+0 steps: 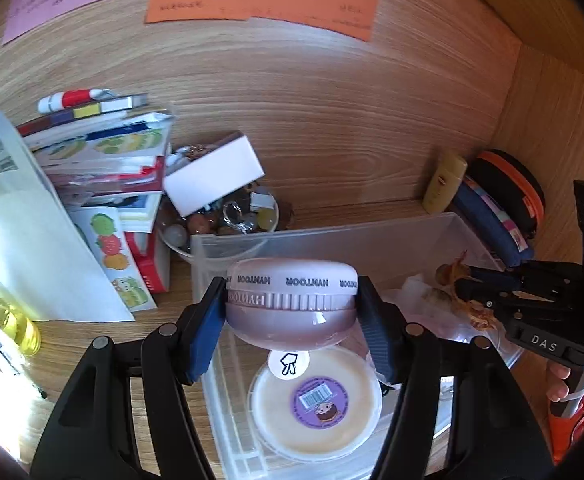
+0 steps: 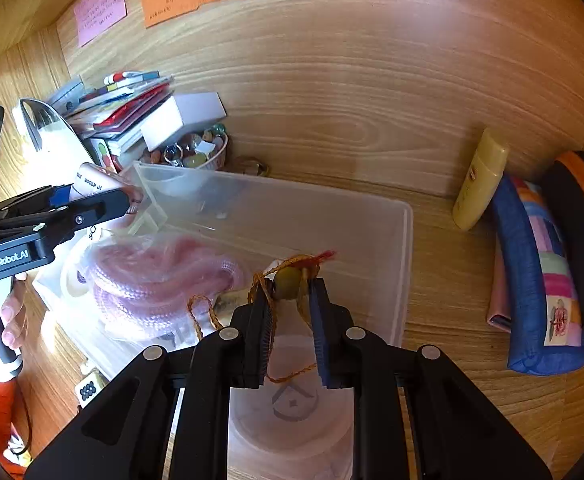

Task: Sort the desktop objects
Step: 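Open left gripper to drop pink container in box while right gripper releases gourd ornament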

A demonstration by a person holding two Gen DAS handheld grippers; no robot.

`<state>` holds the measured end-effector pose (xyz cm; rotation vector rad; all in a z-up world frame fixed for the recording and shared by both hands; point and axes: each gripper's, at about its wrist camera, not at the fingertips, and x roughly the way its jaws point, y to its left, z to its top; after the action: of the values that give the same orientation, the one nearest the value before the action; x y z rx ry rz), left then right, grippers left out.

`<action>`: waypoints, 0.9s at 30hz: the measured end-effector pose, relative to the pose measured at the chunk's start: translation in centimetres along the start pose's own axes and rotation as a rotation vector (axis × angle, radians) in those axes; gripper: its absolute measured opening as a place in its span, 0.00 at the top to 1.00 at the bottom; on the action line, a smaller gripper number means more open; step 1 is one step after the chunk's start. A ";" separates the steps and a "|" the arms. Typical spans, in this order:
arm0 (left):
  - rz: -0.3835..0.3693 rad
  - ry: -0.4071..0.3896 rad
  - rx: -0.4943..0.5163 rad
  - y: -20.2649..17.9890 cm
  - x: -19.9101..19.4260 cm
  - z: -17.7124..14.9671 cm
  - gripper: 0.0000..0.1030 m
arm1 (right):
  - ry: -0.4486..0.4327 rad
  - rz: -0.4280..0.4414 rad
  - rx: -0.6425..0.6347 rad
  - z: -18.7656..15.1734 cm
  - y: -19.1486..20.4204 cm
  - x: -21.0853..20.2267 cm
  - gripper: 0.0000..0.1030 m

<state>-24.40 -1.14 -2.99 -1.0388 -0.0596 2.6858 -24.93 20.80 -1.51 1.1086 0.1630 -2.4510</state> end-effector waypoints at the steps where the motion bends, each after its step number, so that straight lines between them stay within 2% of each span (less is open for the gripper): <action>1: 0.006 0.000 0.006 -0.1 0.1 0.0 0.39 | 0.001 -0.006 -0.002 0.0 0.0 0.0 0.84; 6: -0.029 0.028 -0.013 0.4 0.6 -0.1 0.39 | 0.006 -0.002 -0.011 -0.1 0.2 0.0 0.83; 8: -0.041 0.028 -0.018 0.5 0.5 -0.2 0.39 | 0.012 0.014 -0.001 -0.1 0.1 0.0 0.78; 10: -0.037 0.019 -0.011 0.5 0.2 -0.3 0.39 | 0.019 0.020 0.008 -0.2 0.1 0.2 0.68; 15: -0.029 -0.009 0.002 0.1 -0.7 -0.3 0.39 | 0.016 0.000 -0.003 -0.4 0.6 0.0 0.64; 17: -0.027 -0.017 0.004 0.0 -1.1 -0.3 0.39 | 0.015 -0.008 -0.006 -0.4 0.6 -0.1 0.58; 19: -0.032 -0.023 0.001 -0.2 -1.4 -0.2 0.39 | 0.005 -0.037 -0.003 -0.3 0.6 -0.5 0.46; 23: -0.029 -0.047 0.003 -0.5 -2.5 -0.2 0.28 | -0.045 -0.069 -0.001 -0.2 0.8 -2.1 0.37; 25: -0.030 -0.058 0.008 -0.7 -3.1 -0.3 0.27 | -0.074 -0.093 -0.004 -0.2 1.1 -3.1 0.22; 27: -0.035 -0.064 0.013 -1.0 -3.7 -0.5 0.23 | -0.104 -0.116 -0.006 -0.3 1.4 -4.1 0.19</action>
<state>-21.22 -1.19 -0.79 -0.9388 -0.0711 2.6842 -21.69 21.05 1.40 0.9910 0.2083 -2.6026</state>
